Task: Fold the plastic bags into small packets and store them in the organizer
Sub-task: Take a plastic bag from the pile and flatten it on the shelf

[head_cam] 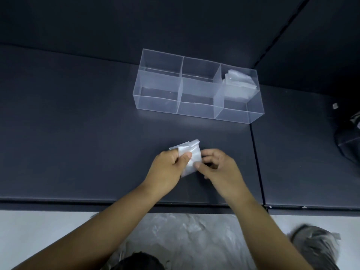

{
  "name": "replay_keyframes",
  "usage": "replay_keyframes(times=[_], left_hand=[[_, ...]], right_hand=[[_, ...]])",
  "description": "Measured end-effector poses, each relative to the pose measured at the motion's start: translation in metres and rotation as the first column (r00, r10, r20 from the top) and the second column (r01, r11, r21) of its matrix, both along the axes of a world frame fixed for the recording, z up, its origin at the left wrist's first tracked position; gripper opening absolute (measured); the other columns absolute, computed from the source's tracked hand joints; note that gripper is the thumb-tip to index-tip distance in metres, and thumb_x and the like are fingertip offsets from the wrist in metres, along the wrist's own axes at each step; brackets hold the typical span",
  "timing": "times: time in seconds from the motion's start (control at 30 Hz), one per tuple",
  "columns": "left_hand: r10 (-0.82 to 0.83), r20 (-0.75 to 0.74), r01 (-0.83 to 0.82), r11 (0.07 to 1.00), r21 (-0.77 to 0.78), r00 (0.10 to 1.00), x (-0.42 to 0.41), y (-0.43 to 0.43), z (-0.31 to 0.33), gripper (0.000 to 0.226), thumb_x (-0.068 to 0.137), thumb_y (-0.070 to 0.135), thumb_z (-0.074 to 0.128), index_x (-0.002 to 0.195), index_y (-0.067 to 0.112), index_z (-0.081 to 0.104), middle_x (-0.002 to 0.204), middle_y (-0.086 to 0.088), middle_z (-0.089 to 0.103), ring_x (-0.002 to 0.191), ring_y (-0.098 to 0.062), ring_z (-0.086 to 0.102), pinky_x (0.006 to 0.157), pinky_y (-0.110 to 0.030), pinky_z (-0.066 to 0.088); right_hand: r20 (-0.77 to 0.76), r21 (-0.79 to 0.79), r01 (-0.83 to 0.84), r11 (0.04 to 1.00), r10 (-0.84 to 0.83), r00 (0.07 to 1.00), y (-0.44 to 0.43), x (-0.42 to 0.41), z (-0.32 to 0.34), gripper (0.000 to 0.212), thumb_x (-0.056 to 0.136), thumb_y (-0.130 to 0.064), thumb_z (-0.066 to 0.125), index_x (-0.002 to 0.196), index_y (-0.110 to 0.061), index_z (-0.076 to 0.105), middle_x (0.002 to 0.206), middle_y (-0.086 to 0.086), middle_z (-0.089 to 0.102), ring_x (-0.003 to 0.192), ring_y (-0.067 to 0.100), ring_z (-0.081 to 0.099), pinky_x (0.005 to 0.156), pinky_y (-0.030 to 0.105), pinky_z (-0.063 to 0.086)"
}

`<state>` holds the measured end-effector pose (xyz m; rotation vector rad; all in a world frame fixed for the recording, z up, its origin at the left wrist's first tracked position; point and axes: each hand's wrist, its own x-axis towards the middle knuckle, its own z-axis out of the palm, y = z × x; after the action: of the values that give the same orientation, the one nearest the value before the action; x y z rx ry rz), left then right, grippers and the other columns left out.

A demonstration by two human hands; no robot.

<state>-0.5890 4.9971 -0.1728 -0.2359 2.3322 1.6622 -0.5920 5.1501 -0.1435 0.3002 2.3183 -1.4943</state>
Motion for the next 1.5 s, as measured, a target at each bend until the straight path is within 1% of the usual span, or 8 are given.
replay_keyframes(times=[0.23, 0.33, 0.43, 0.57, 1.03, 1.2, 1.3, 1.5], left_hand=[[0.216, 0.074, -0.22, 0.974, 0.05, 0.974, -0.011, -0.005, 0.002, 0.016, 0.095, 0.015, 0.053, 0.106, 0.005, 0.06, 0.083, -0.011, 0.068, 0.071, -0.025, 0.069, 0.065, -0.046, 0.059], [0.175, -0.285, -0.253, 0.93, -0.265, 0.942, -0.006, -0.015, 0.008, 0.02, 0.092, 0.013, 0.057, 0.113, 0.014, 0.055, 0.07, 0.004, 0.061, 0.057, -0.014, 0.062, 0.056, -0.032, 0.054], [-0.248, -0.58, -0.168, 0.805, -0.568, 0.776, -0.002, -0.015, 0.009, 0.018, 0.088, 0.016, 0.057, 0.103, 0.01, 0.066, 0.09, -0.004, 0.063, 0.081, -0.025, 0.062, 0.074, -0.037, 0.051], [-0.595, -0.209, 0.226, 0.573, -0.788, 0.776, -0.001, -0.012, -0.011, 0.058, 0.098, 0.04, 0.041, 0.149, 0.016, 0.028, 0.158, 0.001, 0.024, 0.148, -0.02, 0.01, 0.119, -0.047, 0.002], [-0.536, 0.04, 0.321, 0.442, -0.837, 0.843, 0.002, -0.012, -0.013, 0.087, 0.071, 0.072, -0.013, 0.135, 0.019, -0.037, 0.154, 0.004, -0.032, 0.14, -0.017, -0.033, 0.112, -0.048, -0.023], [-0.463, 0.023, 0.431, 0.805, -0.407, 0.886, -0.013, -0.037, 0.005, 0.117, 0.064, 0.086, 0.037, 0.148, 0.029, -0.018, 0.15, 0.028, -0.024, 0.128, 0.015, -0.034, 0.113, -0.022, -0.015], [-0.387, 0.067, 0.384, 0.922, 0.056, 0.919, -0.029, -0.057, 0.03, 0.12, 0.057, 0.066, 0.076, 0.148, 0.045, 0.001, 0.149, 0.032, 0.024, 0.133, 0.017, 0.022, 0.106, -0.01, 0.027], [-0.109, 0.038, 0.076, 0.867, 0.492, 0.993, -0.052, -0.054, 0.056, 0.029, 0.066, 0.024, 0.078, 0.095, 0.02, 0.073, 0.093, -0.002, 0.074, 0.085, -0.013, 0.07, 0.07, -0.017, 0.052]], right_hand=[[-0.085, 0.203, 0.117, 0.972, -0.102, 0.991, -0.013, -0.003, -0.013, 0.019, 0.081, -0.014, 0.075, 0.084, -0.024, 0.059, 0.081, -0.006, 0.066, 0.075, 0.006, 0.063, 0.063, 0.014, 0.046], [-0.075, 0.256, 0.069, 0.964, -0.052, 0.996, -0.014, -0.005, -0.013, 0.014, 0.083, -0.014, 0.073, 0.084, -0.022, 0.061, 0.082, -0.008, 0.065, 0.076, 0.005, 0.061, 0.065, 0.015, 0.046], [-0.092, 0.292, 0.052, 0.955, -0.026, 0.995, -0.015, -0.004, -0.012, 0.009, 0.083, -0.015, 0.072, 0.084, -0.02, 0.064, 0.081, -0.007, 0.065, 0.075, 0.005, 0.061, 0.062, 0.012, 0.044], [-0.116, 0.29, 0.06, 0.955, -0.028, 0.993, -0.016, -0.001, -0.012, 0.008, 0.084, -0.015, 0.071, 0.084, -0.021, 0.065, 0.078, -0.011, 0.064, 0.072, 0.002, 0.061, 0.059, 0.008, 0.043], [-0.177, 0.493, 0.187, 0.85, -0.112, 0.978, -0.039, 0.008, -0.013, 0.011, 0.082, -0.025, 0.07, 0.079, -0.022, 0.061, 0.093, -0.006, 0.054, 0.089, 0.014, 0.054, 0.079, 0.032, 0.049], [-0.102, 0.074, 0.11, 0.991, -0.103, 0.989, -0.035, -0.003, 0.007, 0.02, 0.08, -0.005, 0.07, 0.08, -0.021, 0.059, 0.075, -0.007, 0.063, 0.069, 0.005, 0.06, 0.059, 0.017, 0.048], [-0.157, -0.044, -0.073, 0.996, 0.065, 0.985, -0.025, -0.011, 0.03, 0.029, 0.078, 0.0, 0.072, 0.089, -0.025, 0.06, 0.076, -0.006, 0.064, 0.07, 0.001, 0.059, 0.065, 0.013, 0.045], [-0.147, -0.189, -0.106, 0.976, 0.079, 0.986, -0.015, -0.045, 0.062, 0.027, 0.08, -0.006, 0.074, 0.101, -0.02, 0.066, 0.072, 0.007, 0.064, 0.069, 0.014, 0.061, 0.071, 0.02, 0.05]])
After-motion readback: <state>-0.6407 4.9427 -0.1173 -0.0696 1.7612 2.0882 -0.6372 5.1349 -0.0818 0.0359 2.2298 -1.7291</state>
